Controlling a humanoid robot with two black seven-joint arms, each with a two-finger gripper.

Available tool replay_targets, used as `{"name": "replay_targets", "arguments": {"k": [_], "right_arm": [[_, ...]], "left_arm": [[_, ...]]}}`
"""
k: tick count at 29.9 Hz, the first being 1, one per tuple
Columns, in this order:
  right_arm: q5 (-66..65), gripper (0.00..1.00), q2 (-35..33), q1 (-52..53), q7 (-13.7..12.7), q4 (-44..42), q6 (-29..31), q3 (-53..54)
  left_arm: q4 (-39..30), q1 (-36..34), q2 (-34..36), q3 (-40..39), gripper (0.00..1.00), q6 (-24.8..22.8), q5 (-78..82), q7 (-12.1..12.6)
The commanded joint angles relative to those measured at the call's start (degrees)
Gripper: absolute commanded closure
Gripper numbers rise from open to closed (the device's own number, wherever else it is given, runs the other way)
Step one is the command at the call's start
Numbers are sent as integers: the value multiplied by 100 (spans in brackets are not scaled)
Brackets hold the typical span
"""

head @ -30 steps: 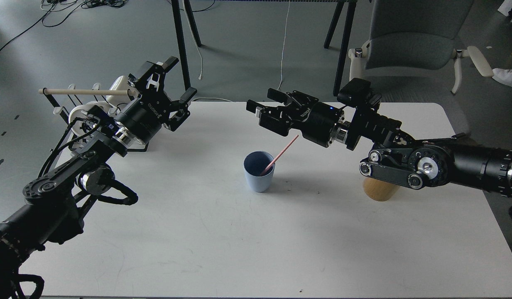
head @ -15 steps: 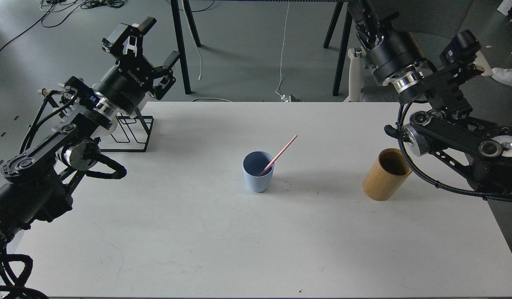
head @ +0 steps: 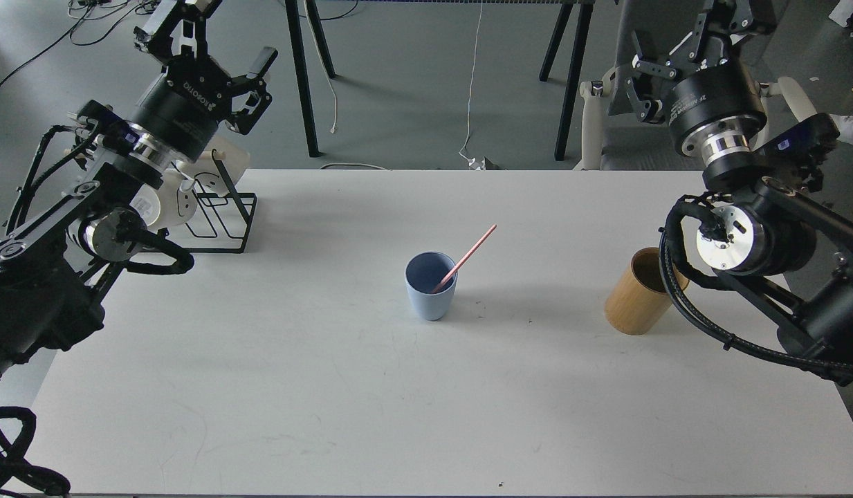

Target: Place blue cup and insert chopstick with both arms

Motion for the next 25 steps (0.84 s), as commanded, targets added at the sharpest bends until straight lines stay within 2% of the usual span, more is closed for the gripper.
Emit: {"name": "replay_targets", "arguments": {"k": [1,3,10,12,25], "right_arm": [[-40,1,144,-470,1,36,1,135],[-110,1,100,-515,1,45,328,-23],[-119,1,-58,-796,1,54,3201,-200],[-119,1,-50,-901,1,36,3704,-138],[-119,1,135,-1156,1,-34,3785,600]], "left_arm": [[3,23,58,26,8,0,-9,0],[3,23,67,35,8,0,-9,0],[-40,181,67,88,8,0,-9,0],[-41,216,67,62,8,0,-9,0],[-49,313,32,35,8,0,-9,0]]}}
